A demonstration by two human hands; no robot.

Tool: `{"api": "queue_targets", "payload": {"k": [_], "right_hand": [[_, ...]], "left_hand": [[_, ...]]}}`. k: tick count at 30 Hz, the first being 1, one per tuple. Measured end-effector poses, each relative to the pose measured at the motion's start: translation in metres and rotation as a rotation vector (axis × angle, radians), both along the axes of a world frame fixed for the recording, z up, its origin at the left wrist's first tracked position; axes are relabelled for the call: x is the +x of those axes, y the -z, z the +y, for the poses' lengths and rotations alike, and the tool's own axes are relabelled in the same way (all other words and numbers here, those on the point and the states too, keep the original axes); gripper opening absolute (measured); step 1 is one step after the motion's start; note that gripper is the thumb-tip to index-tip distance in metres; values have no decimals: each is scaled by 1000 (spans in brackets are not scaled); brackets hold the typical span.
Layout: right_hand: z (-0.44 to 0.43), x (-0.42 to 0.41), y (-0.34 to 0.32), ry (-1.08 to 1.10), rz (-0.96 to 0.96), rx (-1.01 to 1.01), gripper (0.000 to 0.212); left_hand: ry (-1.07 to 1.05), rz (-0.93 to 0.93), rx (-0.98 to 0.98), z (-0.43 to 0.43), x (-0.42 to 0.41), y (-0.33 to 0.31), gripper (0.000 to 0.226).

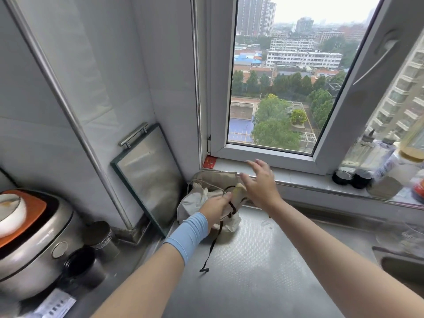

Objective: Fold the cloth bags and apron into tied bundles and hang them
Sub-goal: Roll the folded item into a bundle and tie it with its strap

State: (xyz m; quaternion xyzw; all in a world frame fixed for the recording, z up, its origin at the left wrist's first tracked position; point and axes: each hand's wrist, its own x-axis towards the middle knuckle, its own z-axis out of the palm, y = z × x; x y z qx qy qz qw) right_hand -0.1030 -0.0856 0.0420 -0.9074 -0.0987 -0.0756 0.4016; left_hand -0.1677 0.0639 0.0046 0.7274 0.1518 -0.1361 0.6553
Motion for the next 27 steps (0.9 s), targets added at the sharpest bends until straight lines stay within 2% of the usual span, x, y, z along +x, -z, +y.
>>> {"api": "queue_targets", "payload": {"k": [2, 3, 6, 7, 9, 10, 12, 13, 14, 17, 19, 21, 24, 27], "right_hand": [[3, -13, 13, 164, 186, 275, 53], [5, -21, 21, 148, 335, 420, 52], [13, -48, 34, -179, 818, 834, 22], [14, -54, 35, -328, 909, 875, 22], [10, -58, 40, -527, 947, 762, 27], [7, -56, 41, -550, 951, 681, 24], [-5, -48, 42, -551, 978, 505, 18], [-12, -44, 39, -571, 981, 421, 22], [-18, -38, 36, -594, 980, 342, 25], [-30, -26, 22, -670, 989, 134, 25], [-32, -18, 14, -679, 1015, -44, 19], [-30, -13, 7, -643, 1044, -237, 13], [-24, -8, 0, -577, 1064, -415, 23], [-7, -9, -8, -542, 950, -737, 26]], "left_hand": [[-144, 53, -164, 5, 7, 5, 59], [-196, 64, -240, 6, 7, 4, 61], [-233, 63, -371, 5, 6, -3, 57], [-234, 56, -390, 3, 3, -8, 57], [-228, 90, -396, 2, 1, -11, 57], [-228, 90, -370, 2, 1, -13, 61], [-201, 51, -173, 10, 4, -6, 88], [-172, 10, -53, 16, 6, -1, 99], [-126, -7, 11, 22, 5, 1, 100], [85, -71, 148, 26, -12, -14, 61], [223, -115, 218, 26, -21, -14, 43], [311, -150, 229, 25, -31, -10, 41], [379, -171, 231, 24, -37, 6, 56], [425, -255, 342, 13, -48, 11, 39]]}}
